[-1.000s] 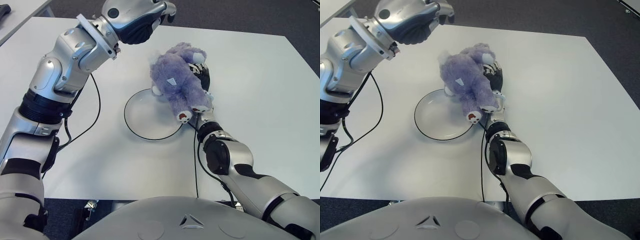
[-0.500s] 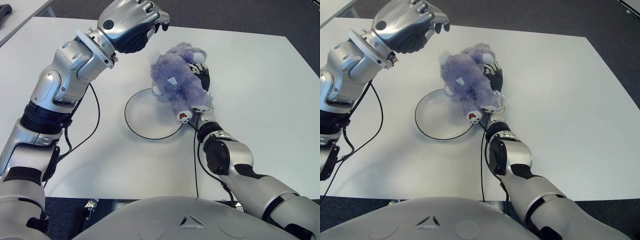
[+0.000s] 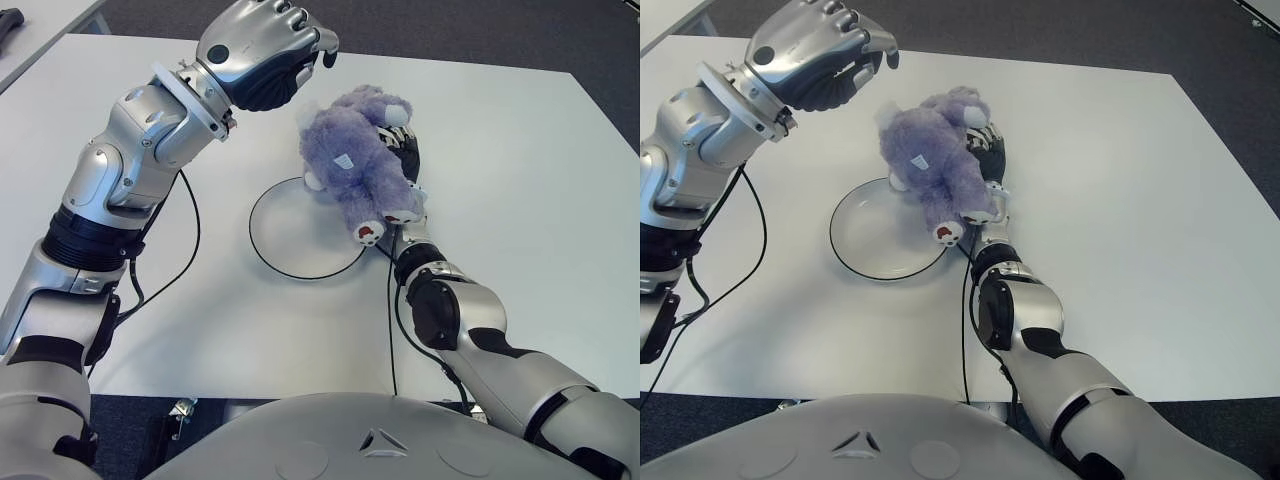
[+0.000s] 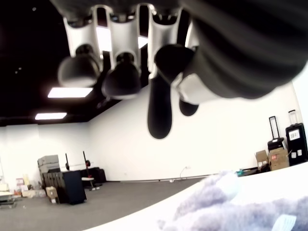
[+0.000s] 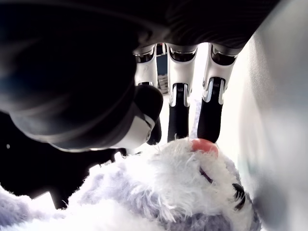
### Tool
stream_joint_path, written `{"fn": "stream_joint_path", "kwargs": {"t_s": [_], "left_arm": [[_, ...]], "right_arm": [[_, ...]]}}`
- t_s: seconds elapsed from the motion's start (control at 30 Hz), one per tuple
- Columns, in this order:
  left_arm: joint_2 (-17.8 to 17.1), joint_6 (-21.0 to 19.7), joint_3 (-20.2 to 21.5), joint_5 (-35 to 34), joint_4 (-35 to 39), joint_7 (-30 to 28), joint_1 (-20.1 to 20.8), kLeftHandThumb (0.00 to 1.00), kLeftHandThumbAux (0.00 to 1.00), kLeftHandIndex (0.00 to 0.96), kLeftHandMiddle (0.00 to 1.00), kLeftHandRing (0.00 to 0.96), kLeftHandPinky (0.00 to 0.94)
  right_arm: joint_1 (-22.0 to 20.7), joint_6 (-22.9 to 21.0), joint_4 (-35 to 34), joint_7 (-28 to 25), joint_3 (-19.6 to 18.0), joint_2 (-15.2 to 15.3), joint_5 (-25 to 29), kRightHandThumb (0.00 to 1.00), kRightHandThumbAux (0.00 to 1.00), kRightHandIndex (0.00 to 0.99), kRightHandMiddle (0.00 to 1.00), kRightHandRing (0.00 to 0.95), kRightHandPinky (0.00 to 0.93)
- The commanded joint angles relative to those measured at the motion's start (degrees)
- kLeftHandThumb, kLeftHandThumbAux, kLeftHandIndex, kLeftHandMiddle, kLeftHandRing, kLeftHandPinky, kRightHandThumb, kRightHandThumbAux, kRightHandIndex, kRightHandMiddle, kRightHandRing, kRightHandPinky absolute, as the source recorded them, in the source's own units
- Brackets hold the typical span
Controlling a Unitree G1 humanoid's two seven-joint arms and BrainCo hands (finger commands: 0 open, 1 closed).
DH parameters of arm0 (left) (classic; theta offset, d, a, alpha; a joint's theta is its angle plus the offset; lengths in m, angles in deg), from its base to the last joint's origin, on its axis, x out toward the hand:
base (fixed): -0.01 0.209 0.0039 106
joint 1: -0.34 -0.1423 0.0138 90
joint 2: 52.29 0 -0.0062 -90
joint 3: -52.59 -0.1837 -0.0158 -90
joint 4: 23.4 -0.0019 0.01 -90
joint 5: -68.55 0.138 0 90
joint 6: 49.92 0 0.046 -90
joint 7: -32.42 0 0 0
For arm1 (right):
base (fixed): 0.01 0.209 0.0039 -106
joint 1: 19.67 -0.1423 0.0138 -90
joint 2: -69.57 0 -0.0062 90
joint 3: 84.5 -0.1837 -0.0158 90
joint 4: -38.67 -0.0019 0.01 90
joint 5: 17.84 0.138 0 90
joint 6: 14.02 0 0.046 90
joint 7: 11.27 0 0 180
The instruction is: Put the doll into the plate.
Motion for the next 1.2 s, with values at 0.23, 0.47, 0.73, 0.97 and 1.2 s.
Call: {"fn": "stream_joint_path", "kwargs": {"t_s": [0.23,0.47,0.73,0.97,1.2], "left_arm": [[-1.23,4.09,0.91,0.85,-6.03,3.26,-3.5,0.846,0.661,0.411,0.584,0.71,0.631],[-2.49,7.49,2.21,0.79,-8.36,7.65,-9.02,0.837,0.661,0.427,0.481,0.601,0.588],[-2.33,9.68,2.17,3.05,-11.83,12.88,-10.27,0.538,0.455,0.199,0.404,0.44,0.433],[-2.23,10.21,2.56,4.27,-13.46,15.92,-10.31,0.476,0.42,0.189,0.36,0.404,0.429],[-2.76,10.16,3.03,3.89,-14.92,17.17,-11.39,0.446,0.408,0.175,0.335,0.379,0.391]], "right_arm": [[11.86,-5.73,7.36,2.98,2.18,-2.17,-2.66,0.813,0.821,0.187,0.292,0.31,0.244],[13.1,-3.78,7.53,12.9,11.97,-0.97,-13.16,0.426,0.632,0.056,0.133,0.146,0.132],[13.37,-5.67,7.87,23.25,18.03,-0.28,-19.78,0.45,0.513,0.0,0.039,0.061,0.055],[13.21,-6.42,7.96,27.6,19.92,-0.23,-21.5,0.411,0.42,0.0,0.0,0.002,0.0],[12.95,-7.41,8.1,28.08,21.54,0.12,-22.61,0.405,0.353,0.0,0.0,0.0,0.0]]}}
